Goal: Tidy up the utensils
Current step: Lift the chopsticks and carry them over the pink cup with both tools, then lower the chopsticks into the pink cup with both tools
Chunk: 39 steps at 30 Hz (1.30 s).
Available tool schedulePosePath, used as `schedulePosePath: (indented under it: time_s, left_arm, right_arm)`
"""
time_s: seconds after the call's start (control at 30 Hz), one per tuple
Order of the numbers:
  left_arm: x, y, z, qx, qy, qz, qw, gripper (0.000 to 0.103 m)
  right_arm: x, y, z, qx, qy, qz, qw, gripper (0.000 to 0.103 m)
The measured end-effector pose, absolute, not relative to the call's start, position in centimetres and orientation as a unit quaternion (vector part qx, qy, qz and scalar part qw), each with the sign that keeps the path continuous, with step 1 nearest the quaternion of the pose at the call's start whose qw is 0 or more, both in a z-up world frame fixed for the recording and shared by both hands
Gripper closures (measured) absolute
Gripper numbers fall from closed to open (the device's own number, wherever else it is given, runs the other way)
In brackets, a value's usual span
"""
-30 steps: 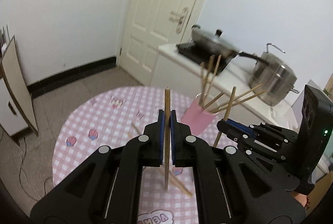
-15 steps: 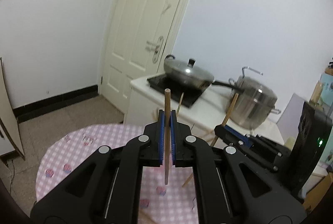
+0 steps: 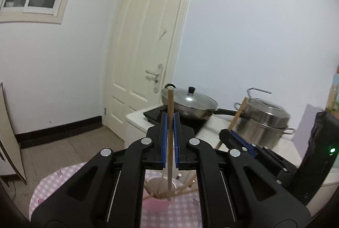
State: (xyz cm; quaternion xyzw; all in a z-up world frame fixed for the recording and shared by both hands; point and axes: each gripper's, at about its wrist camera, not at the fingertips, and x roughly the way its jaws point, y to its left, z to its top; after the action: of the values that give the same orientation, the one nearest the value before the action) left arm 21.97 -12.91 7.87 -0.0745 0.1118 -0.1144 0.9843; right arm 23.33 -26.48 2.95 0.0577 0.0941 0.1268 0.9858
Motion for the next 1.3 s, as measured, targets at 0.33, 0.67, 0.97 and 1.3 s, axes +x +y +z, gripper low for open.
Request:
schedulePosePath:
  time_s: [0.33, 0.67, 0.97, 1.3]
  left_arm:
    - [25.7, -14.4, 4.0, -0.055, 0.138, -0.092, 0.985, 0.098]
    - [25.9, -15.4, 0.9, -0.019, 0.178, -0.098, 0.979, 0.098]
    - [26.0, -15.0, -0.8, -0.006, 0.222, -0.107, 0.969, 0.097]
    - [25.4, -14.8, -1.6, 0.004, 0.235, -0.111, 0.966, 0.097]
  right_arm:
    - [26.0, -27.0, -0.2, 0.067, 0.113, 0.143, 0.981, 0.099]
    - [26.3, -26.4, -2.1, 0.038, 0.157, 0.17, 0.972, 0.099]
    - [25.9, -25.8, -4.2, 0.017, 0.187, 0.165, 0.968, 0.099]
    - [25.5, -25.9, -5.0, 0.013, 0.204, 0.155, 0.967, 0.095]
